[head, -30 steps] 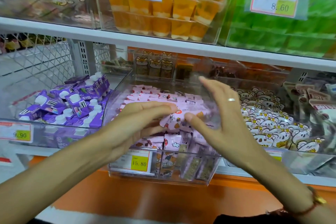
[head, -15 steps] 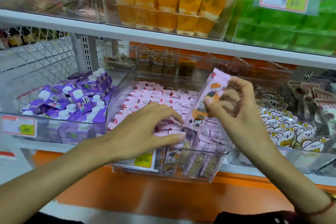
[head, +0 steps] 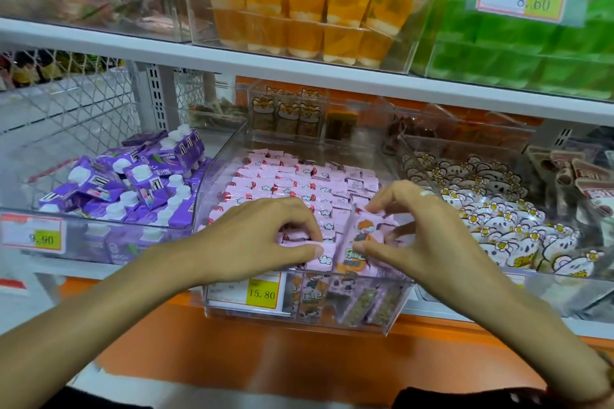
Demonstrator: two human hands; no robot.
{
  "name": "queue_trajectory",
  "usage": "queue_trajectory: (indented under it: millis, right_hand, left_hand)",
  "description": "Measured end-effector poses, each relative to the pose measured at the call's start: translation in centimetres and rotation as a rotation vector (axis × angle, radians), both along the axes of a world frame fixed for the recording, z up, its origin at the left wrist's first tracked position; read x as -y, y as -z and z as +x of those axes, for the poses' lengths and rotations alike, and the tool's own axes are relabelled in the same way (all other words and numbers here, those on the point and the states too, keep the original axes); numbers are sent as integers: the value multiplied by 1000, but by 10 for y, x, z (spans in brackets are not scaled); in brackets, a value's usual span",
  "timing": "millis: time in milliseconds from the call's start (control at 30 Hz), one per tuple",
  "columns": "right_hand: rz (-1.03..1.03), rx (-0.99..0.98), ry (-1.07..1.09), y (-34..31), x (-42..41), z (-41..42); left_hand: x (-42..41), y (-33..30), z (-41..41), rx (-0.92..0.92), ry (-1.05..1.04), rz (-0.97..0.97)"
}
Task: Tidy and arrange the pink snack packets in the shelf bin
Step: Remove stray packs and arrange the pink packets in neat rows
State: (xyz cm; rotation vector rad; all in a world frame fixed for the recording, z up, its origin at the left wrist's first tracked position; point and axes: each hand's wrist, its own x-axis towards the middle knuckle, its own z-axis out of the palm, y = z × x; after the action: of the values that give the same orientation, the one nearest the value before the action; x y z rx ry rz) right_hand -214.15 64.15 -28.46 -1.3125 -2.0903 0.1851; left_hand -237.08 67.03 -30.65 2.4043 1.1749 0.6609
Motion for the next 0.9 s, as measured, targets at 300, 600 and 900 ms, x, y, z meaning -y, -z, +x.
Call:
queue_trajectory:
  millis: [300,600,900]
  right_hand:
    - [-33,224,-99,-1,2,-7]
    - [-68,408,-145,0,5,-7]
    - [6,188,15,-5,-17,-3]
  left_hand:
    - [1,0,-1,20,1,-11]
    - [4,-1,2,5,-20,5]
    - [10,2,9,-19,-156,178]
